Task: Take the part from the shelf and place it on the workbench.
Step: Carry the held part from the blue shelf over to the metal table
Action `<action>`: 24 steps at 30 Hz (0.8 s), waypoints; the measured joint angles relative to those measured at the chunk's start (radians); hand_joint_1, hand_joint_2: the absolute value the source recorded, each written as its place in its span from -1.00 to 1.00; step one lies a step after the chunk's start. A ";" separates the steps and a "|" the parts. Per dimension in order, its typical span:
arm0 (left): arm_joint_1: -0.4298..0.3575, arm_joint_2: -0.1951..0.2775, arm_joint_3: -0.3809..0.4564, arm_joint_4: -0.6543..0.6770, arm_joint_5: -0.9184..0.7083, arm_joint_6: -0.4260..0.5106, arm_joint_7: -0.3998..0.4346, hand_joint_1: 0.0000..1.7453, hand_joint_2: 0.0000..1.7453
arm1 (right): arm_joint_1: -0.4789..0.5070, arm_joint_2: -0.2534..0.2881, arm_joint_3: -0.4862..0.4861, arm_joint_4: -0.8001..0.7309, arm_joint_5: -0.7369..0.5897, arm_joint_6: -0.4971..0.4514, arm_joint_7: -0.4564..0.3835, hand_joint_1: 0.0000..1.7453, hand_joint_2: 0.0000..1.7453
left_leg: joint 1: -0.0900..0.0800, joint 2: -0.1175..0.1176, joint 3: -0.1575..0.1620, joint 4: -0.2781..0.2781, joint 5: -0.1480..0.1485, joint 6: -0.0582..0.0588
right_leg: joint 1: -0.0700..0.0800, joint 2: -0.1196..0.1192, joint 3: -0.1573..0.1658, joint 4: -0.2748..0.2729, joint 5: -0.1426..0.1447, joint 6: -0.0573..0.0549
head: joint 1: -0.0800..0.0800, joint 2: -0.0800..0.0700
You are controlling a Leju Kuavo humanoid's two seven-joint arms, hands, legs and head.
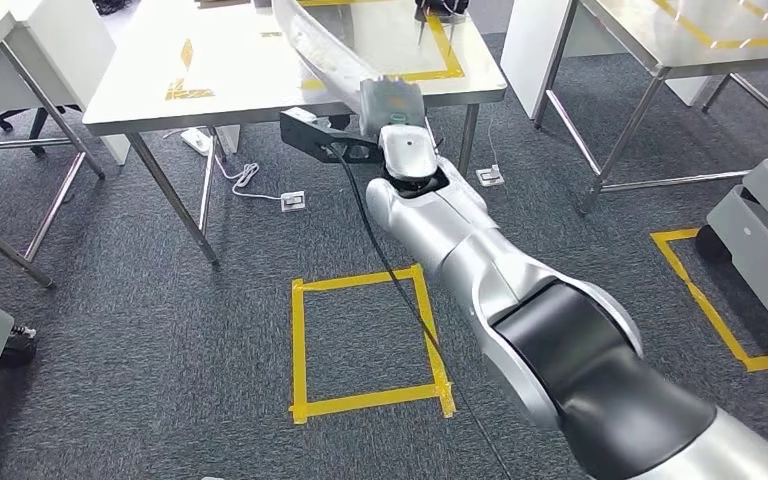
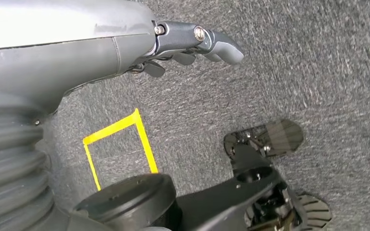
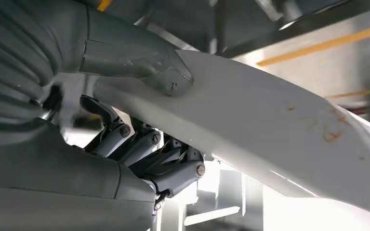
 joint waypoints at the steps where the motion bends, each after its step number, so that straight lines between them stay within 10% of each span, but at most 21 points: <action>1: 0.000 -0.002 0.000 0.001 0.006 0.000 -0.002 -1.00 1.00 | -0.018 -0.001 0.019 0.014 0.023 0.010 0.016 0.86 1.00 | 0.000 0.000 0.000 0.000 0.000 0.000 | 0.000 0.000 0.000 0.000 0.000 0.000 | 0.000 0.000; 10: 0.006 -0.011 0.001 0.004 0.027 0.000 0.002 -1.00 1.00 | -0.093 -0.005 0.074 0.077 0.065 0.048 0.051 0.86 1.00 | 0.000 0.000 -0.001 0.001 -0.001 0.001 | 0.000 0.000 0.000 -0.001 0.000 0.000 | 0.000 0.000; 16: 0.008 -0.010 0.000 0.006 -0.008 0.000 0.001 -1.00 1.00 | -0.096 -0.016 0.074 0.086 0.069 0.055 0.058 0.86 1.00 | -0.003 0.002 0.005 -0.025 0.000 0.041 | -0.007 -0.002 0.007 -0.004 0.028 0.021 | -0.001 0.000; 21: 0.005 -0.013 -0.001 0.006 -0.016 0.000 0.002 -1.00 1.00 | -0.100 -0.031 0.074 0.093 0.069 0.073 0.061 0.86 1.00 | 0.004 0.002 0.041 -0.044 -0.012 0.056 | -0.005 -0.001 -0.130 0.206 -0.048 0.030 | 0.002 0.000; 24: 0.012 -0.019 -0.002 0.006 -0.021 0.000 0.005 -1.00 1.00 | -0.087 -0.041 0.074 0.100 0.071 0.082 0.063 0.86 1.00 | 0.012 -0.001 0.059 -0.039 -0.031 0.041 | -0.013 -0.003 -0.164 0.204 -0.002 0.043 | 0.002 0.000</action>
